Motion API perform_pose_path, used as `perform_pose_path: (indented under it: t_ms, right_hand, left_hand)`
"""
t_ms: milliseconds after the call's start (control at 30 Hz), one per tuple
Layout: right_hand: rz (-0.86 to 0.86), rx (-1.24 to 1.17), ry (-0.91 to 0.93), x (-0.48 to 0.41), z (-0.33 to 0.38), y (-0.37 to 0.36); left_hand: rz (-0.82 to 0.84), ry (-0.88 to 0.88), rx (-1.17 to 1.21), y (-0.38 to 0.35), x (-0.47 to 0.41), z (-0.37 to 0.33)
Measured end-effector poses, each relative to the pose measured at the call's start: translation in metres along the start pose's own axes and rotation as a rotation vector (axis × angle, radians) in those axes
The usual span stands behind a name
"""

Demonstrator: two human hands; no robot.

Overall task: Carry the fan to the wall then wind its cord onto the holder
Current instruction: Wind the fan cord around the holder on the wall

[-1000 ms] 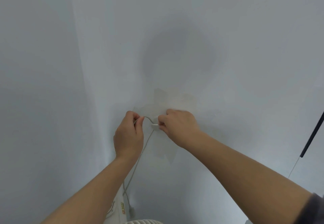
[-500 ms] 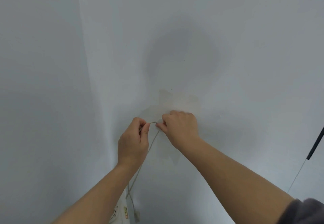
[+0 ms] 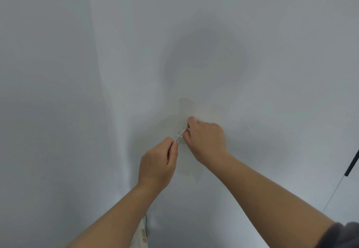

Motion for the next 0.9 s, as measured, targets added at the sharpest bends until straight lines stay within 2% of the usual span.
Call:
perform_pose_path:
  t_ms: [167, 333, 667, 900]
  right_hand:
    - [0.095, -0.034, -0.06, -0.007, -0.017, 0.0]
    - [0.104, -0.071, -0.118, -0.014, -0.03, 0.003]
    - [-0.059, 0.18, 0.15, -0.02, -0.007, 0.018]
    - [0.007, 0.259, 0.382, -0.008, -0.009, 0.018]
  left_hand:
    - [0.053, 0.014, -0.063, -0.008, 0.004, -0.003]
    - [0.069, 0.046, -0.07, -0.01, 0.006, 0.0]
    - [0.052, 0.046, -0.003, -0.01, 0.005, 0.001]
    - [0.157, 0.026, -0.027, -0.02, 0.007, 0.002]
Point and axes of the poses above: each hand's wrist, its own x-axis away from the middle knuckle, its own y-axis out of the back of the hand, z = x × y, the point moved 9 cm from there along -x, towards the middle knuckle, and after that the axes turned 8 degrees about -y, right-handed, at the moved point
